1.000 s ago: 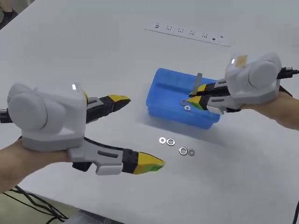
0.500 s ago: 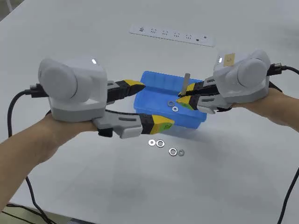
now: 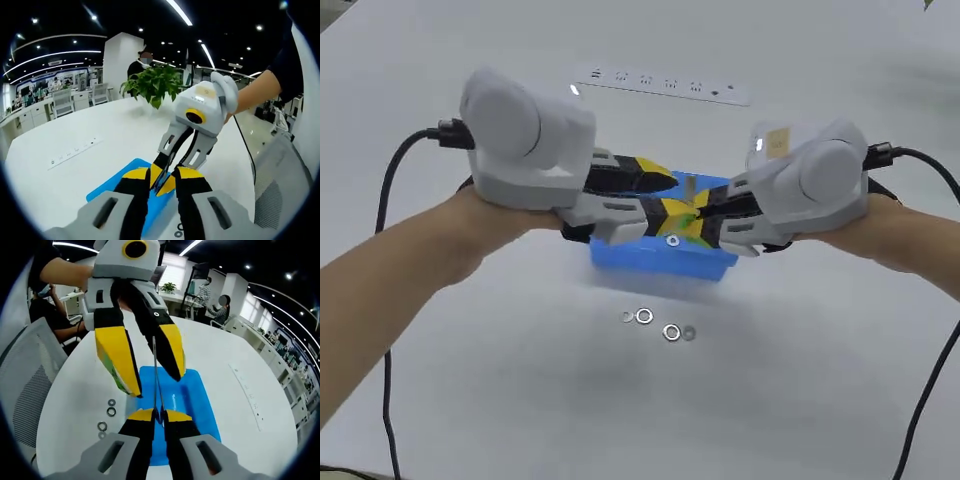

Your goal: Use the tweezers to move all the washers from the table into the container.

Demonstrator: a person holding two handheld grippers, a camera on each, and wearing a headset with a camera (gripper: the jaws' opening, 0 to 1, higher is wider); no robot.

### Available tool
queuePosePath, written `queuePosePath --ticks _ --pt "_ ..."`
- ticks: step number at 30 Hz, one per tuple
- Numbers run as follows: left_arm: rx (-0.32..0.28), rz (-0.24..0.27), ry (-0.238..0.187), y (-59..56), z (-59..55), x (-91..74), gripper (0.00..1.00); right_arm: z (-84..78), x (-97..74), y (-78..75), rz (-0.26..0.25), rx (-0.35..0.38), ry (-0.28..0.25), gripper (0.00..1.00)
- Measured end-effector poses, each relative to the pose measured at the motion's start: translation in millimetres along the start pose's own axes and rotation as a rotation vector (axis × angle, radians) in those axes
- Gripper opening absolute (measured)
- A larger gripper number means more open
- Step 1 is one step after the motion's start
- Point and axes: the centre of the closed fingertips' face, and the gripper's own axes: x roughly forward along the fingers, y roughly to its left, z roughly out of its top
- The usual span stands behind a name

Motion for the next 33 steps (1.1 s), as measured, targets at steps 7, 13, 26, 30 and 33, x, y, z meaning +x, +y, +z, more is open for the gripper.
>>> queuePosePath --ticks 7,13,26,30,33 --pt "0.028 -0.052 0.021 -6.2 0.9 -2.4 0.10 3.3 -0.3 1.0 0.001 -0.001 -0.003 0.08" --pt "0.052 -0.038 0.034 -5.4 2.8 -4.4 0.09 5.9 -0.8 0.0 -0.002 -0.005 -0.006 0.08" --pt "0.146 -0.009 0.046 -1.1 11.8 -9.7 0.06 15.7 -5.8 1.3 -0.018 -0.017 0.000 0.11" --pt "0.166 -0.003 0.046 -1.4 16.1 -14.3 0.06 21.0 -8.3 2.5 -0.036 -0.023 -0.001 0.12" --pt "0.176 0.007 0.040 -1.5 20.3 -18.1 0.06 25.6 -11.8 2.5 -0.052 -0.035 -0.002 0.13"
